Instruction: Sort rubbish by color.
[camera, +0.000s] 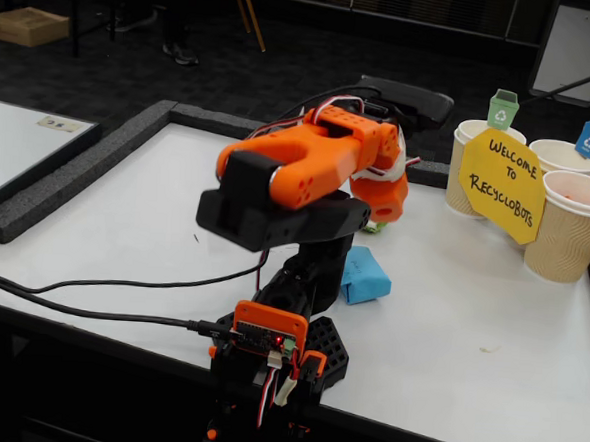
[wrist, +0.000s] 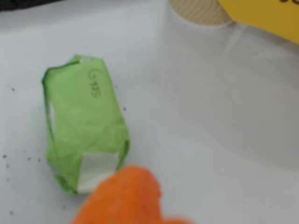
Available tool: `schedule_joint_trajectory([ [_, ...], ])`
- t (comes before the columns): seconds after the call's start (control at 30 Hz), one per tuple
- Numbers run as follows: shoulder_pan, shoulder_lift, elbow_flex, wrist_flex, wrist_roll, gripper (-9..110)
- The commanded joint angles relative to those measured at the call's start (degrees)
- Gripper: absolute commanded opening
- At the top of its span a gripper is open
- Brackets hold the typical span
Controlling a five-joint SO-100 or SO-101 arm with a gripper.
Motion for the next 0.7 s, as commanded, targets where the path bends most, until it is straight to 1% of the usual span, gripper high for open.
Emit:
schedule_joint_trajectory([
  [0.0, -3.69, 7.65, -4.92, 1.49, -0.53, 4],
  [0.1, -8.88, 16.26, -2.64, 5.71, -0.18, 3],
  [0.33, -13.71, 24.35, 0.44, 7.38, 11.69, 3],
  [0.6, -15.73, 24.52, 4.04, 7.47, 25.40, 7],
  [0.67, -16.00, 24.52, 6.24, 7.91, 26.37, 8],
])
